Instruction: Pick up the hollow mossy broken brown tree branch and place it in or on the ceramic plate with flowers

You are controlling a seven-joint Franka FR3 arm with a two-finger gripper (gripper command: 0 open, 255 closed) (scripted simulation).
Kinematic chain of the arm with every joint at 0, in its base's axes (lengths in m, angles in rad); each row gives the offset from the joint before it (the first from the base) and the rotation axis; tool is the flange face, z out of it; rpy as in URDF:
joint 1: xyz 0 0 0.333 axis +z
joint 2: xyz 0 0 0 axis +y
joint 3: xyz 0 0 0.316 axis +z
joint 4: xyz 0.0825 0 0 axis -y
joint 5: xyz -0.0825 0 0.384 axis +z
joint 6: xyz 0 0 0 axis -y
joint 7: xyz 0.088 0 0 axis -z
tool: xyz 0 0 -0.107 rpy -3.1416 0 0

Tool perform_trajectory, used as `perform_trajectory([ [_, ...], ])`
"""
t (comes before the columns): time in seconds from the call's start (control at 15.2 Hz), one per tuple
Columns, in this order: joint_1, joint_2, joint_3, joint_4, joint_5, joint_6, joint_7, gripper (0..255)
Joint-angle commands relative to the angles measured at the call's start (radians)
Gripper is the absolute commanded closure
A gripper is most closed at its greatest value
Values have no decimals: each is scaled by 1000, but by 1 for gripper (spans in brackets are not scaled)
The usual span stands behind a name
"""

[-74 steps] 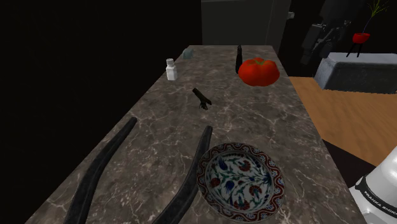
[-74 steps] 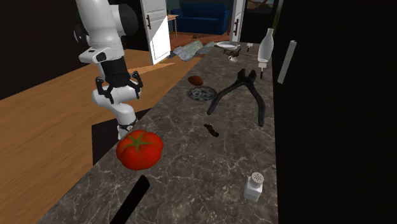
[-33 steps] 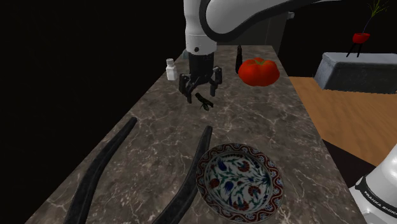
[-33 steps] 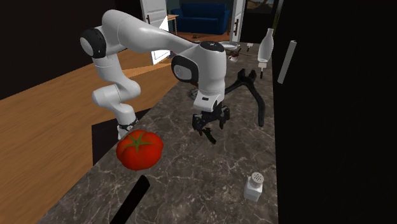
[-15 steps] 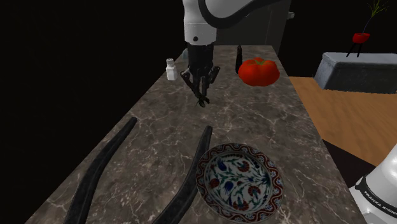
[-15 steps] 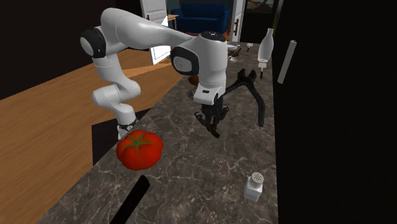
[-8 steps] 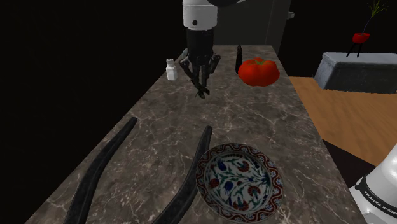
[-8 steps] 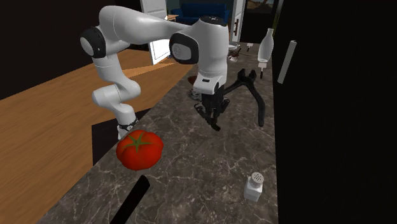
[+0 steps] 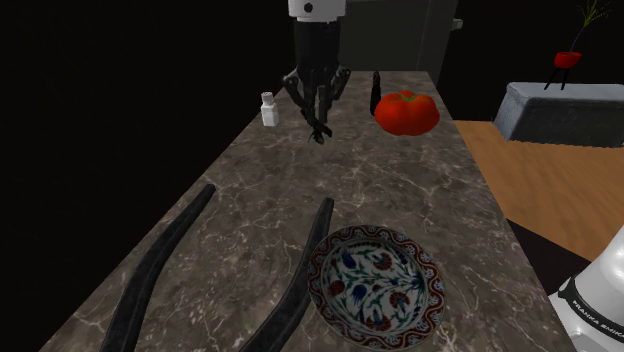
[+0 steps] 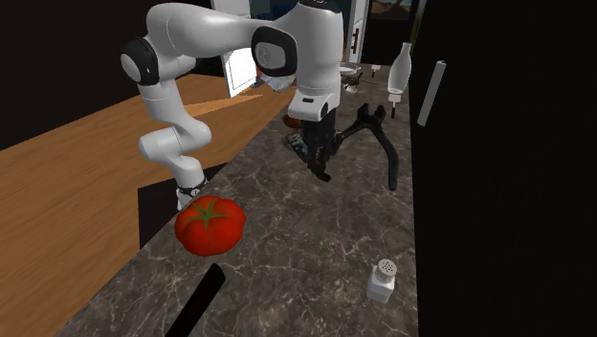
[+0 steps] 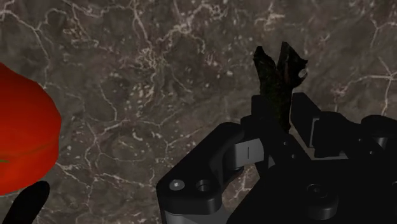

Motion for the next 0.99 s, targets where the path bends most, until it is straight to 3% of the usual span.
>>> perform_trajectory([
  [0.0, 11, -49, 13, -52, 20, 8, 24, 255],
  [0.46, 58, -222, 59, -229, 99, 35, 107, 255],
  [0.92, 121, -356, 118, -338, 173, 35, 209, 255],
])
